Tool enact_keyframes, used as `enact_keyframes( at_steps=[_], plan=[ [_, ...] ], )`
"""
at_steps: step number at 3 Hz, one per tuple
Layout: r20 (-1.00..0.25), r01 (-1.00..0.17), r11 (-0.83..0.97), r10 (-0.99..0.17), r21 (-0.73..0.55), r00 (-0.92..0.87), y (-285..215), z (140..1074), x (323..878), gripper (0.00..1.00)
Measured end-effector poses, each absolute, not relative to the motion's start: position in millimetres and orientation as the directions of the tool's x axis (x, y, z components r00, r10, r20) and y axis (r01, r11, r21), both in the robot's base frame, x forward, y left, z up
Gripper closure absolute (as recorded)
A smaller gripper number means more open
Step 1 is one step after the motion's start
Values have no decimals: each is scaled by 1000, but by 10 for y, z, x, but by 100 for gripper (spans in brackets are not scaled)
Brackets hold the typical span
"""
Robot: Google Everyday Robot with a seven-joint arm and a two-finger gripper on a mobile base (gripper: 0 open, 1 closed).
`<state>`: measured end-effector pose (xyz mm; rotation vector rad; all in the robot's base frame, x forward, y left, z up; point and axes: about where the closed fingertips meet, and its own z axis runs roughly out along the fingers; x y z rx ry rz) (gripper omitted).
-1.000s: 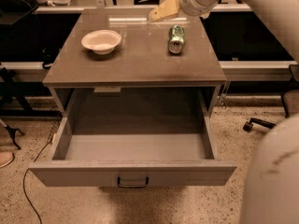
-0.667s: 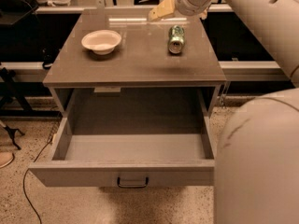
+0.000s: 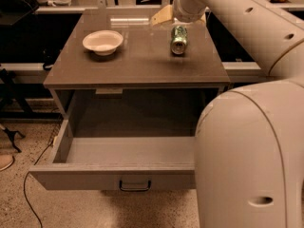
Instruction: Place green can into top drawer
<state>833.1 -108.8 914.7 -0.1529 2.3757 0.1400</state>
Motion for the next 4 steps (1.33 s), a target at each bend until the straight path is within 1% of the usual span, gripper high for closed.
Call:
enact_keyframes(
  at_steps=[2, 3, 4],
  plan=[
    [-645, -119, 990, -40, 79, -763, -1007, 8615, 8618, 0],
    [-625, -114, 989, -31, 93, -780, -980, 8404, 8691, 19],
    [-632, -128, 986, -34, 103, -774, -1002, 8397, 8683, 42]
  ],
)
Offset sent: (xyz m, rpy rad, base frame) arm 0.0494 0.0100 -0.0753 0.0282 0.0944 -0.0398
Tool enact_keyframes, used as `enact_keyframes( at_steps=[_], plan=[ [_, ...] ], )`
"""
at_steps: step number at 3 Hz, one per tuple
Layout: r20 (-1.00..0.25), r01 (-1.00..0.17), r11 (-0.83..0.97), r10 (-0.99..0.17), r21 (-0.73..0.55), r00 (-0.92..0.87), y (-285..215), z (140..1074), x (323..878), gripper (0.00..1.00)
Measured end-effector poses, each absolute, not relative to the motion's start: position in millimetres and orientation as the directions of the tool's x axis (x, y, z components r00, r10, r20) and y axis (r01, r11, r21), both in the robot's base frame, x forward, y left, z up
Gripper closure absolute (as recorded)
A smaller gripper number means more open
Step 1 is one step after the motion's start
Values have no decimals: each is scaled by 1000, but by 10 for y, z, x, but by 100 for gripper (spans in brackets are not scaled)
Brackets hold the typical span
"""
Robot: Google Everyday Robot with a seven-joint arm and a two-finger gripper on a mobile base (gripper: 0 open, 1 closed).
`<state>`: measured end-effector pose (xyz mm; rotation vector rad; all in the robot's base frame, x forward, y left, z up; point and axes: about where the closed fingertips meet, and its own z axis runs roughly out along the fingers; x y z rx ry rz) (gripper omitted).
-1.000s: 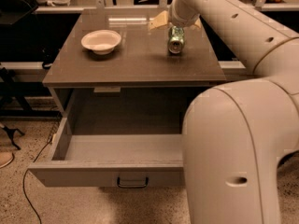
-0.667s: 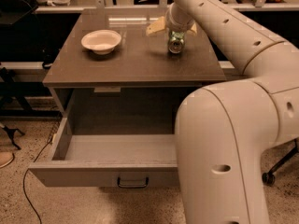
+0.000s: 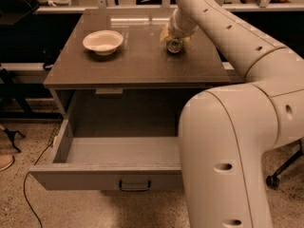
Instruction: Place green can into top drawer
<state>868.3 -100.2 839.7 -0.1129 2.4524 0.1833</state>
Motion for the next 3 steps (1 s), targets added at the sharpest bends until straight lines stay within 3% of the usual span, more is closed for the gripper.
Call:
enact_keyframes(
  at_steps=[2, 3],
  plan=[
    [-717, -248, 958, -70, 147, -694, -1056, 8933, 8235, 89],
    [-730, -356, 923, -142, 145, -668, -1190, 9214, 7644, 100]
  ],
)
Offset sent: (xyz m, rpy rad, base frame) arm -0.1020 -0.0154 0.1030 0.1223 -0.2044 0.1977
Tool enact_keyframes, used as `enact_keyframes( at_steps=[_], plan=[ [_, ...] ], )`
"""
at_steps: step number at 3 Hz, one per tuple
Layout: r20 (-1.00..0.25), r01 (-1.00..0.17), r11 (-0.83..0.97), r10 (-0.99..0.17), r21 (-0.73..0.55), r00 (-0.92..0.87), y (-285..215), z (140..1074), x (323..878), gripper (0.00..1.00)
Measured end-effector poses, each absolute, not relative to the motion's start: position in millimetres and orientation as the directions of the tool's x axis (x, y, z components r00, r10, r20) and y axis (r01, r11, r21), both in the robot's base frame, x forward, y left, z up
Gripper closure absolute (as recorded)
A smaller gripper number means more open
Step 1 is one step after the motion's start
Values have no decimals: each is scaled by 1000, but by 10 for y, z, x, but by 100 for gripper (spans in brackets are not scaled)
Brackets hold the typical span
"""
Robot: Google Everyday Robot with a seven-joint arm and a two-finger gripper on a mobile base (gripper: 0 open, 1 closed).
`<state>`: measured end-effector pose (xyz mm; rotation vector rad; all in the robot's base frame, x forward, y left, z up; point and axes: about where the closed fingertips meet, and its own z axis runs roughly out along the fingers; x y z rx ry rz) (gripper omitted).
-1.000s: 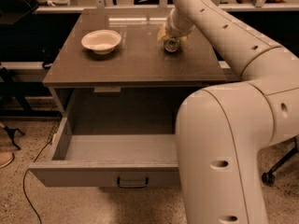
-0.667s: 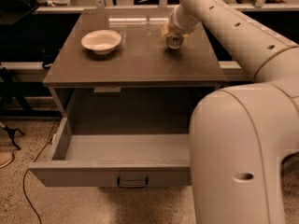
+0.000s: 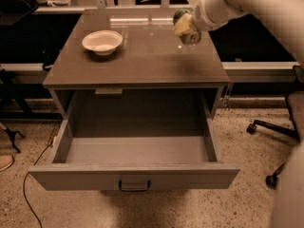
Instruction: Place green can into top drawer
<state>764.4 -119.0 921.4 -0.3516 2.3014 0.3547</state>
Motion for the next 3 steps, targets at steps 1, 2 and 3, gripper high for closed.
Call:
enact_keyframes(
  at_steps=[1, 2, 3],
  plan=[
    [-714, -480, 859, -224, 177, -664, -1272, 9303, 7038, 100],
    [-719, -530, 836, -281, 142, -635, -1310, 9279, 6974, 100],
    [-716, -540, 830, -294, 136, -633, -1302, 9258, 6967, 100]
  ],
)
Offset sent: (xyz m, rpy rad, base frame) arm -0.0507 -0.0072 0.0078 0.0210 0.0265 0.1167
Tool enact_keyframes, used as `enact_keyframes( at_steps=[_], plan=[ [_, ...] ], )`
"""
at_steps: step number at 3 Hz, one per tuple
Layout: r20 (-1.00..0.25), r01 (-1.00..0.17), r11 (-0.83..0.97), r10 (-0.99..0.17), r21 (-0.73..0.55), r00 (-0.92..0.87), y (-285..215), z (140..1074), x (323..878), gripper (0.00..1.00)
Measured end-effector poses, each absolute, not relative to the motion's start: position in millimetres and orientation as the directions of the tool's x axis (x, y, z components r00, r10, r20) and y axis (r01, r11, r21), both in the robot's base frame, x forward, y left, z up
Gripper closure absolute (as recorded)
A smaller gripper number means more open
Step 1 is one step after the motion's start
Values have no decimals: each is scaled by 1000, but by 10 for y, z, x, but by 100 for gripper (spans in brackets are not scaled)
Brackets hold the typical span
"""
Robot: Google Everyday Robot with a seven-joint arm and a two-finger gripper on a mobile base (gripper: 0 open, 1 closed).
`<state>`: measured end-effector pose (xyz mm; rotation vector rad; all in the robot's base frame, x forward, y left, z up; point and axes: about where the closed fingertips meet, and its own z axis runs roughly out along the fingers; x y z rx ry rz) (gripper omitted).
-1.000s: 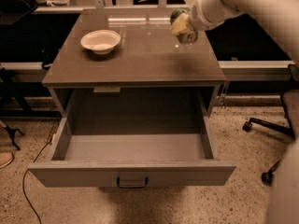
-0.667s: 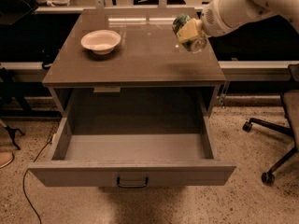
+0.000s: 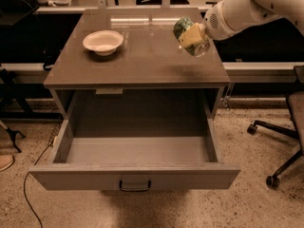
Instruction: Place green can into top drawer
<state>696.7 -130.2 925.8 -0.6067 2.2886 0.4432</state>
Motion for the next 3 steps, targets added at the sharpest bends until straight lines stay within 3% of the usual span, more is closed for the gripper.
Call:
enact_keyframes(
  at_steps=[1, 3],
  plan=[
    [-690, -610, 785, -381, 111, -615, -1336, 9123, 6832, 100],
    [-559, -824, 551, -644, 135, -522, -1240, 8142, 5821, 100]
  ],
)
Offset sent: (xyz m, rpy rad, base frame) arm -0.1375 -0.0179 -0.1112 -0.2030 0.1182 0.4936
